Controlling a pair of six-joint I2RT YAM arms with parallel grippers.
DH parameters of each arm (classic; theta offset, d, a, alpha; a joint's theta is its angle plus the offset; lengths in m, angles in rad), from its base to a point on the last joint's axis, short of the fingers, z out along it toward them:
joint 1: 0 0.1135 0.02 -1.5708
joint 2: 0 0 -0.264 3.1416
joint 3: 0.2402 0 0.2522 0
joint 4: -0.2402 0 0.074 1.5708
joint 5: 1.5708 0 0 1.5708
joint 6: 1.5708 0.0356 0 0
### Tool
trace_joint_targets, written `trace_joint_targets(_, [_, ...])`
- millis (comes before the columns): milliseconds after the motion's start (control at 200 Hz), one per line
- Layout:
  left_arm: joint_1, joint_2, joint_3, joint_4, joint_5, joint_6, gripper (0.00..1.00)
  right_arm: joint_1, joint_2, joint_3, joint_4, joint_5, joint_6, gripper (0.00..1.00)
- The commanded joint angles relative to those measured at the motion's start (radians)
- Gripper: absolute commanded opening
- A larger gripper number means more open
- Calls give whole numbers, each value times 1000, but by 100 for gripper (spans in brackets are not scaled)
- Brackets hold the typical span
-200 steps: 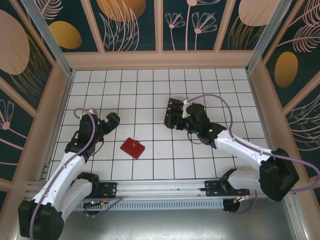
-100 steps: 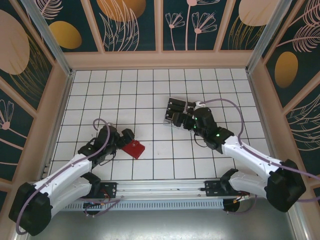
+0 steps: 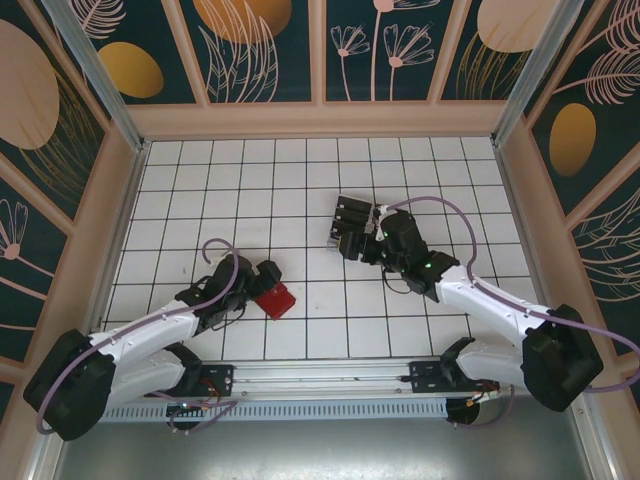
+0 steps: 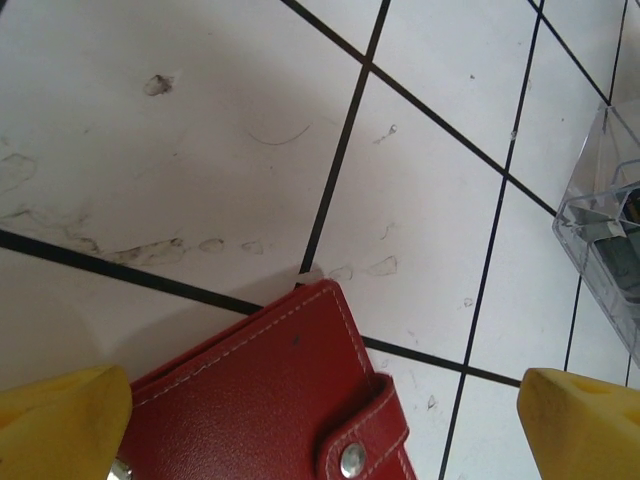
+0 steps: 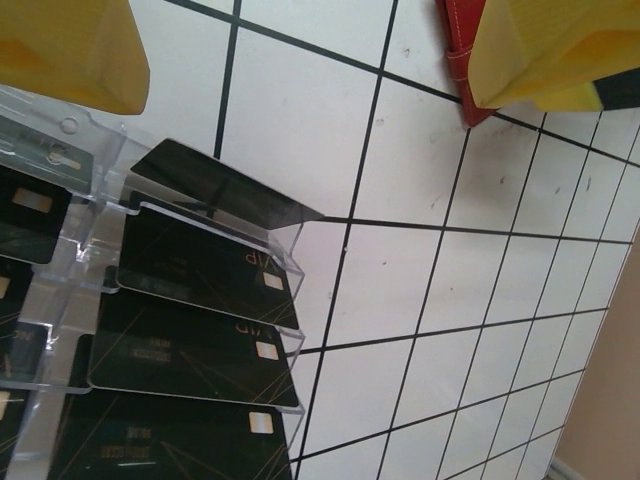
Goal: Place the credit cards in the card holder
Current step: Rotate the card holder at the bottom-center of the table.
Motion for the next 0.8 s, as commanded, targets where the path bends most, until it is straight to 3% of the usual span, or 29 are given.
trace_joint_targets(0, [-10,32,-2,73,-9,-14,99,14,-5,11,-16,-19,6,81])
trace_joint_targets(295, [-14,114,72,136,-2,6,99,99,7,21,-76,38,34,75])
trace_joint_targets(535, [2,41,156,-3,-149,51,99,293,131,110,-175,167,116,67])
trace_joint_targets(796, [298,51,203,-31,-39,192,99,483,433,347,-278,268,217,56])
